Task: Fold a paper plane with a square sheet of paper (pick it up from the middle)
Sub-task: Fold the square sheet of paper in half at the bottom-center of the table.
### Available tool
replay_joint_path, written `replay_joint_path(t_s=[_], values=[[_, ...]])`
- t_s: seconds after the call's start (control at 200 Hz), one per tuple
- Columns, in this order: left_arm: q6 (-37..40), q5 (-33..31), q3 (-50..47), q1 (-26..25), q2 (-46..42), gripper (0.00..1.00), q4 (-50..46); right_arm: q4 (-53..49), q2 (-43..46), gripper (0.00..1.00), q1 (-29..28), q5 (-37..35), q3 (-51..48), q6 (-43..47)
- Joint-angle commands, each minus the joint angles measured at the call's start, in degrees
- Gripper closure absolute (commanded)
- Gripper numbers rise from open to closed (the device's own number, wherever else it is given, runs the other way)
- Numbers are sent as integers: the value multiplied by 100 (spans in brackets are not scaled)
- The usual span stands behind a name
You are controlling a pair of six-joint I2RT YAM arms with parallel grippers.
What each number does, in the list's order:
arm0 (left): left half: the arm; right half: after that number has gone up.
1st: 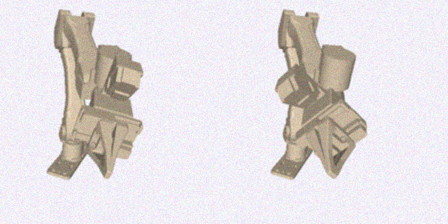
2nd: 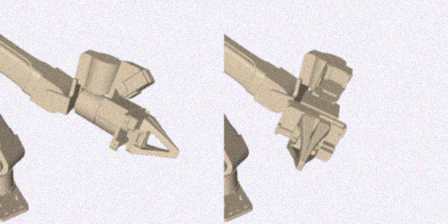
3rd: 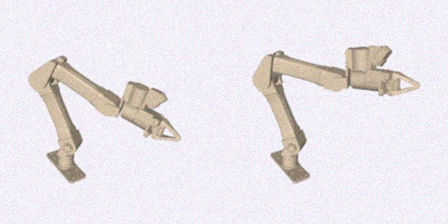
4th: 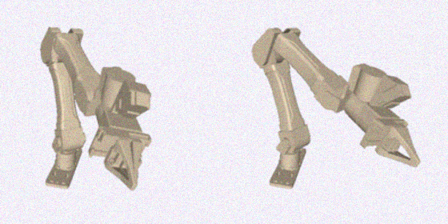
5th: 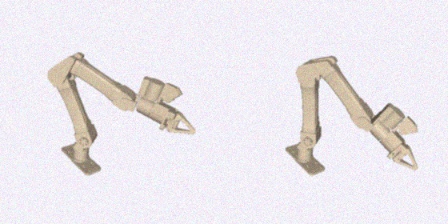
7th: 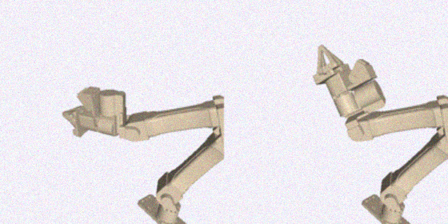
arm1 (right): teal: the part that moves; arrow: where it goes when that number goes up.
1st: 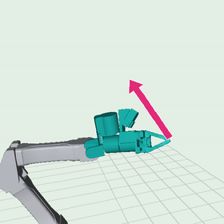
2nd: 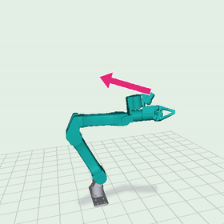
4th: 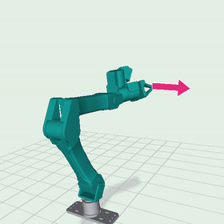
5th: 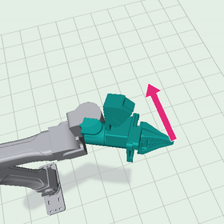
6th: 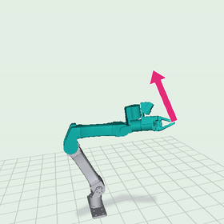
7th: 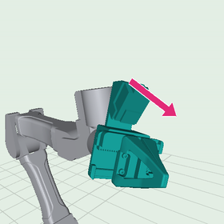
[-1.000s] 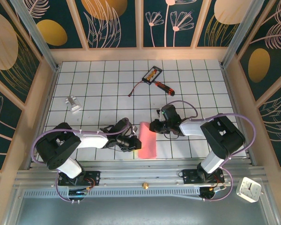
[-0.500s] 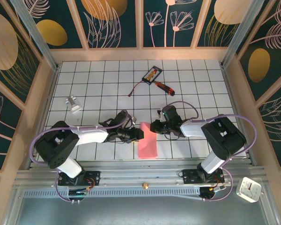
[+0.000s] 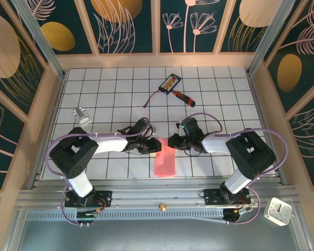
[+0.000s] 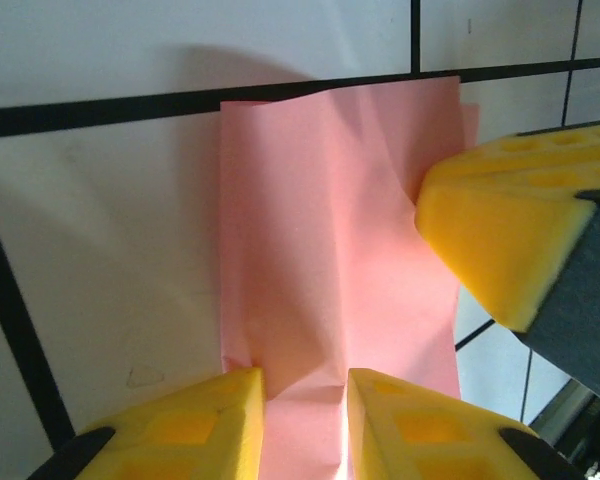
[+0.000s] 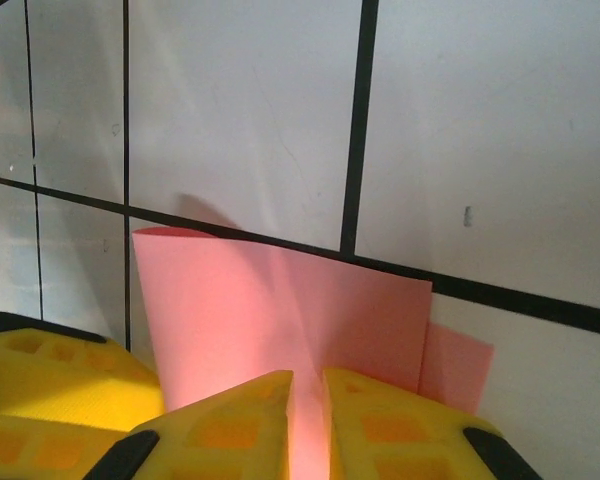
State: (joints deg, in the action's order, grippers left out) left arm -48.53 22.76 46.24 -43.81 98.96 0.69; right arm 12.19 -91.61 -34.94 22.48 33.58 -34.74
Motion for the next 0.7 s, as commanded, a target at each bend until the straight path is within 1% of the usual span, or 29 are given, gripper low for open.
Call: replay_joint_path(t_s=[0.0, 0.135, 0.255, 0.415, 0.495, 0.696], values=[[290, -175, 134, -4, 140, 72, -385, -374, 301, 81, 47, 28, 52, 152], [325, -167, 140, -4, 157, 73, -403, -340, 662, 79, 168, 219, -40, 108], [338, -175, 140, -1, 160, 73, -403, -426, 867, 79, 259, 142, -132, 64], [373, -173, 169, -5, 168, 73, -424, -524, 718, 79, 324, -28, -97, 79], [363, -176, 175, -3, 147, 72, -437, -498, 585, 79, 321, 0, -54, 91], [368, -196, 191, -4, 108, 72, -439, -353, 412, 80, 102, 55, -99, -4]])
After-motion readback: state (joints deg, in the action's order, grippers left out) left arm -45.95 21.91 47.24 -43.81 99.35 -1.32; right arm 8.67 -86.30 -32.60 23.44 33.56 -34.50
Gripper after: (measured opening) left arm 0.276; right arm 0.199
